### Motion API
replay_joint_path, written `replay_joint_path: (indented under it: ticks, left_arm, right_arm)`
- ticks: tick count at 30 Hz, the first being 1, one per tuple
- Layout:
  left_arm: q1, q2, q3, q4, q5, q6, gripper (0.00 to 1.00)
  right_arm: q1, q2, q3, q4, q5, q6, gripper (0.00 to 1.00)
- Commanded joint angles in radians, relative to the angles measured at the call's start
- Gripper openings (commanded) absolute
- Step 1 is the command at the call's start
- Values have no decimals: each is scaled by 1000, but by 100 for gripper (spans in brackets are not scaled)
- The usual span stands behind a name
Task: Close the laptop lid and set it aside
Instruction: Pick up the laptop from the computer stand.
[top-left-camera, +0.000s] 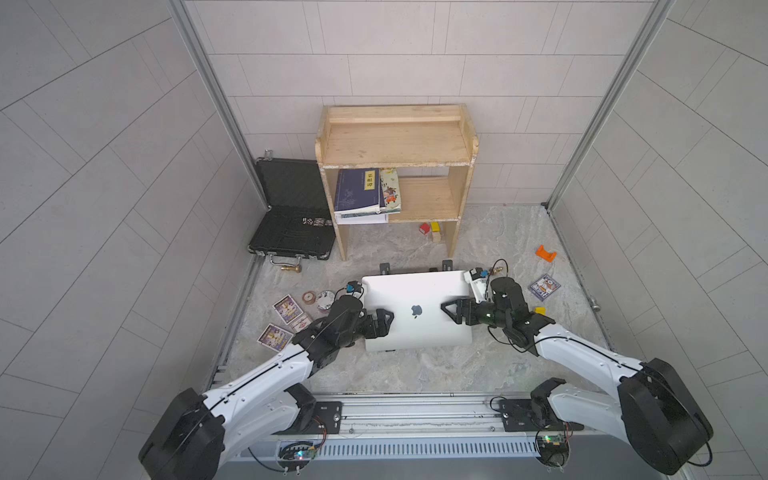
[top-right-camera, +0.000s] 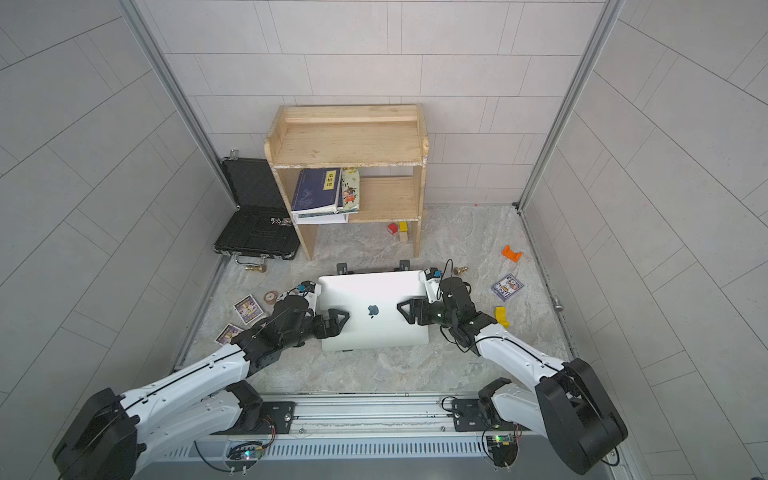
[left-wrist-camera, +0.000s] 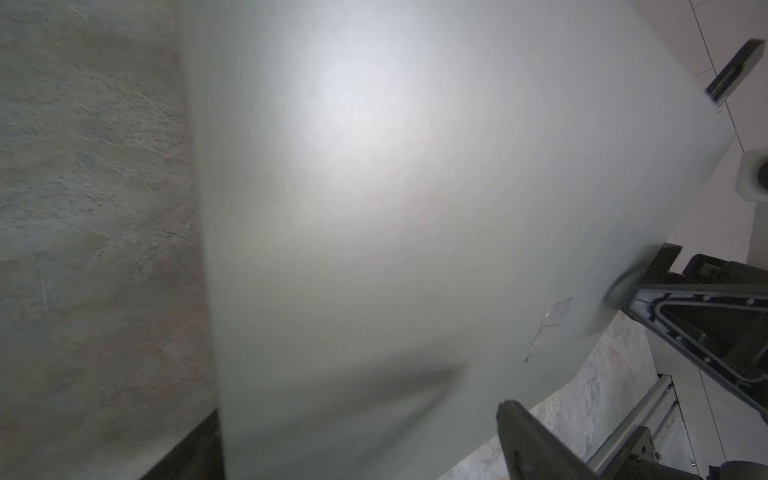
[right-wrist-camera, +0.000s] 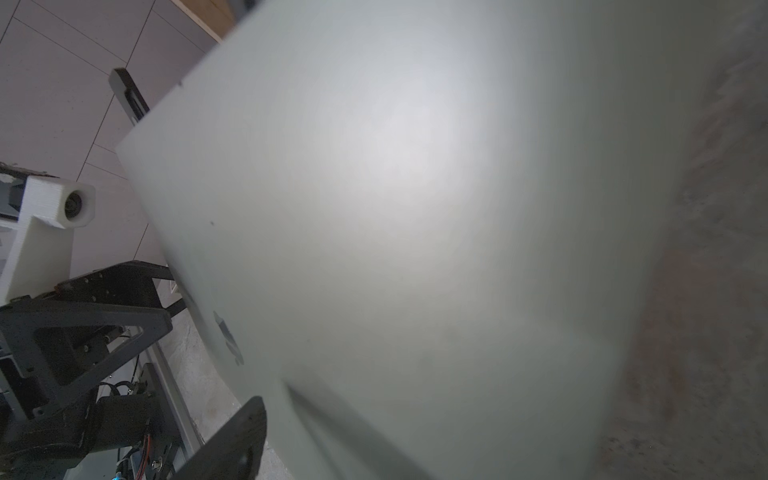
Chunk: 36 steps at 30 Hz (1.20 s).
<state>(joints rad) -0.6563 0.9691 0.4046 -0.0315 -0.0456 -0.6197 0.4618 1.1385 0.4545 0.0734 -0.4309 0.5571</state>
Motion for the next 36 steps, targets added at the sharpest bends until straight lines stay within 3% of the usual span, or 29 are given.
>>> replay_joint_path:
  ticks: [1, 24, 36]
  left_arm:
    - [-22, -27, 61, 81, 55, 9, 93]
    - [-37, -95, 140, -48, 39, -3, 93]
    - [-36, -133, 256, -200, 35, -36, 93]
  right_arm:
    - [23, -28, 45, 48, -58, 9, 83]
    - [27, -155, 74, -4, -107, 97, 70]
    - [27, -212, 102, 6, -168, 211, 63]
